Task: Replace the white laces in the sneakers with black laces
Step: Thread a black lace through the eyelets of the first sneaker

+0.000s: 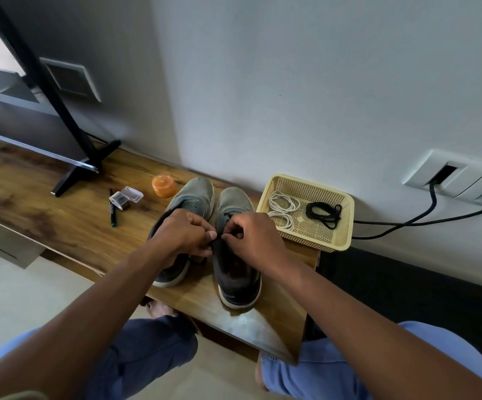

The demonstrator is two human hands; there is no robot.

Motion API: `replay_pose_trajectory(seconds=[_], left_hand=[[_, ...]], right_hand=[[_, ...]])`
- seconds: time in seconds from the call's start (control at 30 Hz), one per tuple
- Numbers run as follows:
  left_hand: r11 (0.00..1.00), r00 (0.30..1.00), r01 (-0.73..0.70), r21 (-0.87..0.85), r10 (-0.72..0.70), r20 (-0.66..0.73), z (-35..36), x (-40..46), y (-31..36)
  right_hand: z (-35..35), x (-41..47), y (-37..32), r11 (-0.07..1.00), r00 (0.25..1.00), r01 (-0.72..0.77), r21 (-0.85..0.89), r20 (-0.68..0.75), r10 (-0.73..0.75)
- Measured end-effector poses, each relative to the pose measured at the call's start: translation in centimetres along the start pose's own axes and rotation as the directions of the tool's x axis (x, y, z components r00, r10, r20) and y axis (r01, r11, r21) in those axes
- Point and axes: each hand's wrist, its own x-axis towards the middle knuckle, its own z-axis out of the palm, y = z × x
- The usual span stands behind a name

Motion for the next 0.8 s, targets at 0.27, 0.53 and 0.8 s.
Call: replay_pose_trajectory(seconds=[0.27, 0.53, 0.8], left_hand=[[0.997, 0.999, -0.053, 0.064, 0.053, -0.009, 0.2, 0.0, 0.0], [0.985, 0.994, -0.095, 0.146, 0.103, -0.046, 0.5, -0.4, 0.1], [0.956, 0.983, -0.102, 0.276, 0.139, -0.116, 1.0, -0.5, 0.6]], right_hand=[[0.8, -0.6, -0.6, 0.996, 0.998, 0.003, -0.086, -0.069, -0.009], [1.9, -1.1, -0.1, 0.999, 0.987, -0.016, -0.042, -0.16, 0.009], [3.4, -1.6, 0.0, 0.999, 0.974, -0.048, 0.012, -0.223, 0.05]])
